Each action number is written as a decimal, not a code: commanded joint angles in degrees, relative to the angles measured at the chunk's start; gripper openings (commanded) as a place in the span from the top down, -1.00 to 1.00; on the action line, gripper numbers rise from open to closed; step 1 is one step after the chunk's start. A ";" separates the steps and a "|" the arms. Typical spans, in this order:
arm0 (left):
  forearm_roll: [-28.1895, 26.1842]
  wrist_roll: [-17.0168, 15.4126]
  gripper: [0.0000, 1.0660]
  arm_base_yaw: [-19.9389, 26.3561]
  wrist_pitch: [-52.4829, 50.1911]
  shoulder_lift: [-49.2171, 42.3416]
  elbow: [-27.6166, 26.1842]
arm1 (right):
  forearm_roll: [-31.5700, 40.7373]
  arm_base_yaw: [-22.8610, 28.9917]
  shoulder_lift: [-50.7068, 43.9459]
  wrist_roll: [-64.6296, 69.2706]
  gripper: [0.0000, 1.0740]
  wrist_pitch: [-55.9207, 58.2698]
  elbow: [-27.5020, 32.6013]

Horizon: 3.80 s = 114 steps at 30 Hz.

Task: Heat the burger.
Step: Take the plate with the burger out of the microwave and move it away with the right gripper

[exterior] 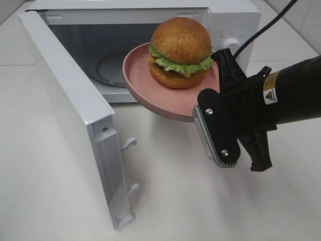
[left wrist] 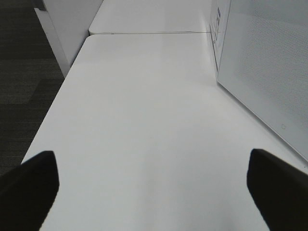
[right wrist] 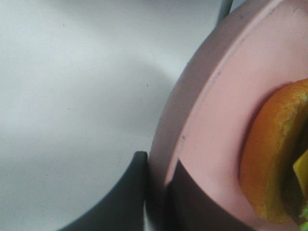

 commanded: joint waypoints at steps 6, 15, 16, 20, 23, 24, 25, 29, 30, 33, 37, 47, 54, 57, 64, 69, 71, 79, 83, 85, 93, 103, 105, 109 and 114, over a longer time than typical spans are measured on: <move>0.00 0.00 -0.88 0.17 -0.40 -0.97 0.17 | -0.92 0.11 -7.28 1.15 1.00 0.52 3.67; 0.00 0.00 -0.88 0.17 -0.40 -0.97 0.17 | -3.72 0.11 -14.32 4.13 1.00 4.87 6.59; 0.00 0.00 -0.88 0.17 -0.40 -0.97 0.17 | -4.24 0.11 -15.13 4.76 1.00 5.50 6.70; 0.00 0.00 -0.88 0.17 -0.40 -0.97 0.17 | -4.93 0.11 -18.16 5.90 1.00 7.79 7.28; 0.00 0.00 -0.88 0.17 -0.40 -0.97 0.17 | -5.44 0.11 -20.34 6.13 1.00 10.43 7.28; 0.00 0.00 -0.88 0.17 -0.40 -0.97 0.17 | -5.73 0.11 -21.08 6.65 1.00 11.23 7.28; 0.00 0.00 -0.88 0.17 -0.40 -0.97 0.17 | -5.73 0.11 -21.08 6.65 1.00 11.23 7.28; 0.00 0.00 -0.88 0.17 -0.40 -0.97 0.17 | -7.22 0.11 -24.58 8.71 1.00 15.18 7.28; 0.00 0.00 -0.88 0.17 -0.40 -0.97 0.17 | -7.22 0.11 -24.58 8.71 1.00 15.18 7.28; 0.00 0.00 -0.88 0.17 -0.40 -0.97 0.17 | -7.28 0.11 -27.22 9.00 1.00 18.96 7.28; 0.00 0.00 -0.88 0.17 -0.40 -0.97 0.17 | -9.34 0.11 -29.74 11.75 1.00 21.54 7.28; 0.00 0.00 -0.88 0.17 -0.40 -0.97 0.17 | -15.13 0.11 -33.69 21.72 1.00 28.76 7.28; 0.00 0.00 -0.88 0.17 -0.40 -0.97 0.17 | -19.08 0.11 -33.69 29.68 1.00 33.12 7.28; 0.00 0.00 -0.88 0.17 -0.40 -0.97 0.17 | -20.11 0.11 -33.69 32.03 1.00 34.15 7.28; 0.00 0.00 -0.88 0.17 -0.40 -0.97 0.17 | -20.74 0.11 -33.69 34.55 1.00 36.21 7.28; 0.00 0.00 -0.88 0.17 -0.40 -0.97 0.17 | -20.80 0.11 -33.69 37.01 1.00 36.38 7.28; 0.00 0.00 -0.88 0.17 -0.40 -0.97 0.17 | -20.86 0.11 -33.69 37.99 1.00 37.01 7.28; 0.00 0.00 -0.88 0.17 -0.40 -0.97 0.17 | -26.01 0.11 -33.52 45.95 1.00 41.37 7.28; 0.00 0.00 -0.88 0.17 -0.40 -0.97 0.17 | -26.87 0.11 -33.46 49.05 1.00 42.06 7.28; 0.00 0.00 -0.88 0.17 -0.40 -0.97 0.17 | -27.44 0.11 -33.46 50.65 1.00 42.34 7.28; 0.00 0.00 -0.88 0.17 -0.40 -0.97 0.17 | -28.25 0.11 -26.81 57.47 1.00 45.55 7.28; 0.00 0.00 -0.88 0.17 -0.40 -0.97 0.17 | -32.20 0.11 -16.96 74.71 1.00 45.72 7.10; 0.00 0.00 -0.88 0.17 -0.40 -0.97 0.17 | -32.72 0.11 -15.81 76.43 1.00 45.78 7.10; 0.00 0.00 -0.88 0.17 -0.40 -0.97 0.17 | -34.21 0.11 -11.17 83.65 1.00 46.07 7.10; 0.00 0.00 -0.88 0.17 -0.40 -0.97 0.17 | -34.66 -0.23 -5.84 92.76 1.00 46.75 5.44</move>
